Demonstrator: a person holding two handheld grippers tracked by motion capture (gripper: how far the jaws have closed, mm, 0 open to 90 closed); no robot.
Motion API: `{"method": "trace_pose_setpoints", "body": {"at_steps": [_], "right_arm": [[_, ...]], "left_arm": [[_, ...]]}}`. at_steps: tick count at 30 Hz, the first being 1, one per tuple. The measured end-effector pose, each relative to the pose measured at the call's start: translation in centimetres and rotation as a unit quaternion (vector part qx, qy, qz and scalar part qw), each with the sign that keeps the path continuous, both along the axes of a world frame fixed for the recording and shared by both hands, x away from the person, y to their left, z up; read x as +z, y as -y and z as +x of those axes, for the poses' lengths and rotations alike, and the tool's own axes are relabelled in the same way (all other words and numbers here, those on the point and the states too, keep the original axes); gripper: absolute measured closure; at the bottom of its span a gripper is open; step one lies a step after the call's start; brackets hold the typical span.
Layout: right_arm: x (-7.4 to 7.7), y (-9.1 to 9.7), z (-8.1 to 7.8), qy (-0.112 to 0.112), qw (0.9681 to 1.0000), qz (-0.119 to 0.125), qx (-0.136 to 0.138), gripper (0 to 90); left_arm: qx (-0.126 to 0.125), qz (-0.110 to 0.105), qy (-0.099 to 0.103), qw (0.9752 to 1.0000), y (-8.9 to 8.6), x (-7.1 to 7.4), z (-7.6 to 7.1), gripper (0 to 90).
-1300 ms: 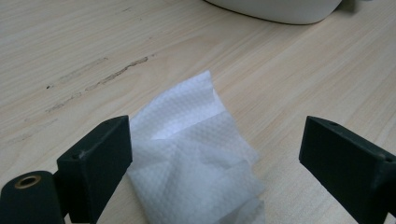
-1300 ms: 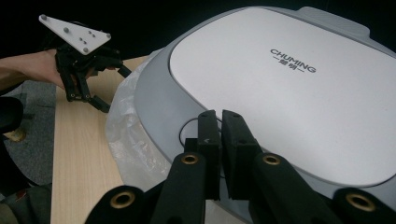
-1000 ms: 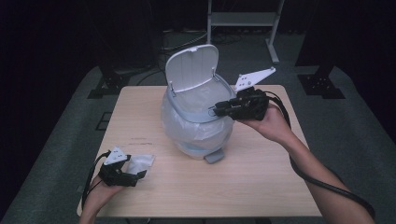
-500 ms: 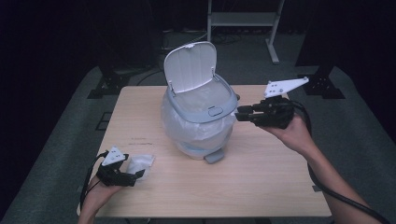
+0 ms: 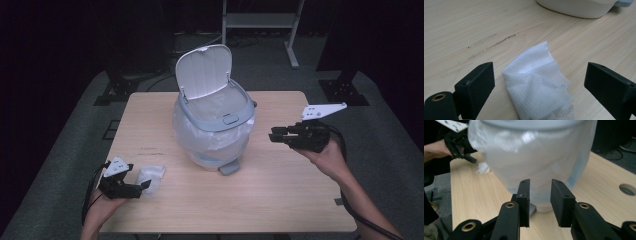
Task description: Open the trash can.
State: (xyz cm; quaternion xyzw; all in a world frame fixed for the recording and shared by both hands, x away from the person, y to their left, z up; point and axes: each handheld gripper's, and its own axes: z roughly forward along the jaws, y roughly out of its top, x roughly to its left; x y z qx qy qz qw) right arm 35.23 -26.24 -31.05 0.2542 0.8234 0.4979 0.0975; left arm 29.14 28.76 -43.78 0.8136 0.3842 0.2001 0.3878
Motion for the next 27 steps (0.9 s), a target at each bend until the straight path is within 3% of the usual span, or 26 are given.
{"method": "trace_pose_setpoints", "body": {"at_steps": [3, 4, 6, 7, 13, 19, 27], "right_arm": [[-1.0, 0.3, 0.0, -0.005, 1.0000, 0.000, -0.003, 67.4], [-2.1, 0.6, 0.0, -0.013, 0.9999, 0.000, -0.008, 67.0], [-2.5, 0.7, 0.0, -0.015, 0.9999, 0.000, -0.008, 66.9], [-3.5, 0.9, 0.0, -0.021, 0.9997, 0.000, -0.011, 65.6], [-5.5, 1.5, -0.1, -0.033, 0.9993, -0.001, -0.015, 61.7], [-6.7, 1.8, -0.2, -0.039, 0.9991, -0.003, -0.018, 58.4], [-8.0, 2.2, -0.4, -0.046, 0.9986, 0.003, -0.026, 55.6]], "left_arm": [[0.000, -0.008, 0.001, 1.0000, 0.0, 0.0, 0.0, 8.7], [0.000, -0.006, 0.001, 1.0000, -0.1, 0.0, 0.0, 8.7], [0.001, -0.006, 0.002, 1.0000, -0.1, 0.0, 0.0, 8.7], [0.001, -0.005, 0.002, 1.0000, 0.0, 0.0, 0.0, 8.7], [0.003, -0.002, 0.002, 1.0000, 0.0, -0.1, 0.0, 8.7], [0.002, -0.011, 0.002, 0.9999, 0.0, 0.0, -0.1, 8.7], [0.007, -0.002, 0.002, 1.0000, -0.1, -0.2, 0.0, 8.7]]}}
